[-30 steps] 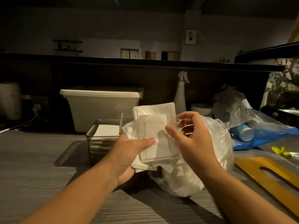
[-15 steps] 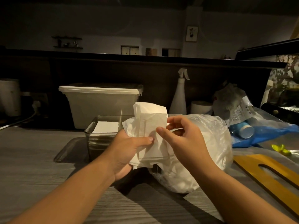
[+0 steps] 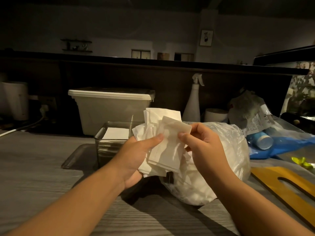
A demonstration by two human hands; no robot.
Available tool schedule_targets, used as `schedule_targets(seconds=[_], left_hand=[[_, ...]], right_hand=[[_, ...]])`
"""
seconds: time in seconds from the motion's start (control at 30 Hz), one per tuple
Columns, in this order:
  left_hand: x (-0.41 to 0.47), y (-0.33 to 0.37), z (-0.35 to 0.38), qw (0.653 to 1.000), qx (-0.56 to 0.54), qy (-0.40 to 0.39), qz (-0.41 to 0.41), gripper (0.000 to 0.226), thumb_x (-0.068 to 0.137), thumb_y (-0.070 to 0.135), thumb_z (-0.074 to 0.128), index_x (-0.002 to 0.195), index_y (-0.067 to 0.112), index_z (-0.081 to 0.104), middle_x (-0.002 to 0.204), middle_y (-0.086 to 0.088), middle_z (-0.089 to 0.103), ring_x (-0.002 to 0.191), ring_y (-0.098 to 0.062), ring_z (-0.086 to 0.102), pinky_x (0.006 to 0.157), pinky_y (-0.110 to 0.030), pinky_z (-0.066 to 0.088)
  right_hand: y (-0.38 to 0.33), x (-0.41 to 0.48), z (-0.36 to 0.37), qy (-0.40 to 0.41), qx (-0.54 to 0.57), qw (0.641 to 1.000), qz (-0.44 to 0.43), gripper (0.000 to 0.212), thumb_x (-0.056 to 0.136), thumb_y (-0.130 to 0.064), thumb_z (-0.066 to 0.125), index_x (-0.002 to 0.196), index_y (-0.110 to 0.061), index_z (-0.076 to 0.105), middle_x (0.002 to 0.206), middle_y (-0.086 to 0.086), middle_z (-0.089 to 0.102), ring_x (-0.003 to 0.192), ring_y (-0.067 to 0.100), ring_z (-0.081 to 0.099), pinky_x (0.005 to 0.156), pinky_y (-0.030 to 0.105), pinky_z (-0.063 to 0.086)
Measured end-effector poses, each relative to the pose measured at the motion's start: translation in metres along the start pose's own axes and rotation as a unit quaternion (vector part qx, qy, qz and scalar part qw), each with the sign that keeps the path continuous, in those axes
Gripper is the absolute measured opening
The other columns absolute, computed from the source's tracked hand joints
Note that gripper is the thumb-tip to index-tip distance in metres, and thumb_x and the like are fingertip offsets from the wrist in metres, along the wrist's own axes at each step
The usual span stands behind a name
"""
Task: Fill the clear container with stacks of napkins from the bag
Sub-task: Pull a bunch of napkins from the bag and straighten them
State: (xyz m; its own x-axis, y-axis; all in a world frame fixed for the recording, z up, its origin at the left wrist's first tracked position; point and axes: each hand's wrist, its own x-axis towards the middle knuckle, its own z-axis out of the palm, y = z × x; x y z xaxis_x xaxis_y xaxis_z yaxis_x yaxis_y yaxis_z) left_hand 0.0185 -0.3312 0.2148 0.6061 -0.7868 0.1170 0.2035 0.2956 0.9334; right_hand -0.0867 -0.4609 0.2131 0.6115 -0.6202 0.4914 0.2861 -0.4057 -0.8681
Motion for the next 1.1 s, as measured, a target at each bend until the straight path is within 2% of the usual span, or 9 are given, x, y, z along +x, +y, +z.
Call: schedule_targets(seconds=[0.07, 0.17, 0.27, 0.43, 0.63, 0.73, 0.83, 1.0, 1.1], left_hand=[[0.002, 0.001, -0.002, 1.0, -0.015, 0.006, -0.007, 0.037, 0.084, 0.019, 0.067, 0.121, 0.017, 0.066, 0.11, -0.015, 0.074, 0.1, -0.037, 0.071, 0.085, -0.056, 0.056], [0.002, 0.002, -0.002, 1.0, -0.018, 0.016, -0.007, 0.036, 0.085, 0.018, 0.066, 0.121, 0.015, 0.066, 0.106, -0.016, 0.074, 0.094, -0.036, 0.072, 0.077, -0.049, 0.059], [0.003, 0.003, -0.003, 1.0, -0.011, 0.027, -0.009, 0.026, 0.091, 0.016, 0.064, 0.116, 0.015, 0.068, 0.103, -0.014, 0.075, 0.092, -0.033, 0.073, 0.08, -0.048, 0.058], [0.003, 0.003, -0.004, 0.999, 0.015, 0.031, -0.013, 0.029, 0.089, 0.021, 0.063, 0.118, 0.019, 0.069, 0.107, -0.015, 0.074, 0.1, -0.038, 0.07, 0.089, -0.058, 0.054], [0.0, 0.005, -0.002, 1.0, 0.003, -0.006, -0.025, 0.03, 0.086, 0.032, 0.064, 0.113, 0.023, 0.071, 0.107, -0.013, 0.075, 0.099, -0.035, 0.071, 0.09, -0.056, 0.054], [-0.002, 0.003, -0.001, 0.999, 0.035, -0.021, 0.006, 0.034, 0.079, 0.022, 0.071, 0.113, 0.024, 0.069, 0.102, -0.009, 0.076, 0.092, -0.027, 0.074, 0.075, -0.048, 0.061], [0.002, -0.001, -0.002, 0.998, 0.062, 0.014, 0.028, 0.033, 0.084, 0.003, 0.07, 0.113, 0.019, 0.067, 0.094, -0.007, 0.077, 0.084, -0.021, 0.075, 0.066, -0.041, 0.062], [0.004, -0.001, -0.004, 0.995, 0.09, 0.003, 0.033, 0.031, 0.087, 0.0, 0.067, 0.11, 0.022, 0.067, 0.095, -0.004, 0.077, 0.086, -0.017, 0.074, 0.066, -0.034, 0.061], [0.003, 0.002, -0.004, 0.993, 0.108, -0.006, 0.038, 0.03, 0.087, 0.002, 0.068, 0.108, 0.024, 0.068, 0.098, -0.003, 0.077, 0.092, -0.018, 0.074, 0.073, -0.038, 0.061]], right_hand=[[-0.001, 0.002, -0.002, 0.002, 0.004, 1.0, 0.008, 0.004, 0.092, -0.012, 0.063, 0.093, -0.014, 0.066, 0.087, -0.002, 0.074, 0.081, 0.011, 0.072, 0.064, 0.021, 0.056], [-0.002, 0.006, -0.005, 0.014, 0.008, 1.0, 0.024, 0.002, 0.093, -0.012, 0.063, 0.093, -0.011, 0.064, 0.088, -0.001, 0.074, 0.083, 0.013, 0.073, 0.067, 0.025, 0.059], [-0.002, 0.008, -0.008, 0.022, -0.014, 1.0, 0.014, 0.001, 0.094, -0.016, 0.065, 0.093, -0.016, 0.064, 0.088, -0.006, 0.074, 0.084, 0.009, 0.072, 0.064, 0.021, 0.058], [-0.003, 0.004, -0.004, -0.002, -0.024, 1.0, -0.008, 0.002, 0.092, -0.02, 0.067, 0.093, -0.019, 0.066, 0.089, -0.008, 0.075, 0.081, 0.003, 0.071, 0.059, 0.013, 0.052], [0.002, 0.002, 0.0, 0.025, -0.047, 0.999, -0.011, 0.004, 0.092, -0.027, 0.067, 0.095, -0.025, 0.065, 0.091, -0.01, 0.074, 0.085, 0.006, 0.071, 0.066, 0.024, 0.06], [0.002, 0.001, 0.002, 0.034, -0.059, 0.997, -0.026, 0.005, 0.091, -0.028, 0.067, 0.095, -0.024, 0.065, 0.092, -0.009, 0.073, 0.085, 0.008, 0.071, 0.069, 0.027, 0.062], [0.001, 0.001, 0.002, 0.026, -0.056, 0.998, -0.024, 0.009, 0.092, -0.028, 0.067, 0.099, -0.023, 0.066, 0.094, -0.008, 0.072, 0.087, 0.01, 0.071, 0.071, 0.03, 0.062], [0.001, 0.002, 0.002, 0.002, -0.035, 0.999, 0.026, 0.027, 0.089, -0.031, 0.07, 0.114, -0.028, 0.06, 0.105, -0.01, 0.068, 0.094, 0.011, 0.068, 0.068, 0.023, 0.06], [0.0, 0.004, 0.001, -0.008, -0.025, 1.0, 0.014, 0.024, 0.087, -0.029, 0.072, 0.108, -0.028, 0.063, 0.103, -0.009, 0.069, 0.094, 0.01, 0.069, 0.069, 0.023, 0.058]])
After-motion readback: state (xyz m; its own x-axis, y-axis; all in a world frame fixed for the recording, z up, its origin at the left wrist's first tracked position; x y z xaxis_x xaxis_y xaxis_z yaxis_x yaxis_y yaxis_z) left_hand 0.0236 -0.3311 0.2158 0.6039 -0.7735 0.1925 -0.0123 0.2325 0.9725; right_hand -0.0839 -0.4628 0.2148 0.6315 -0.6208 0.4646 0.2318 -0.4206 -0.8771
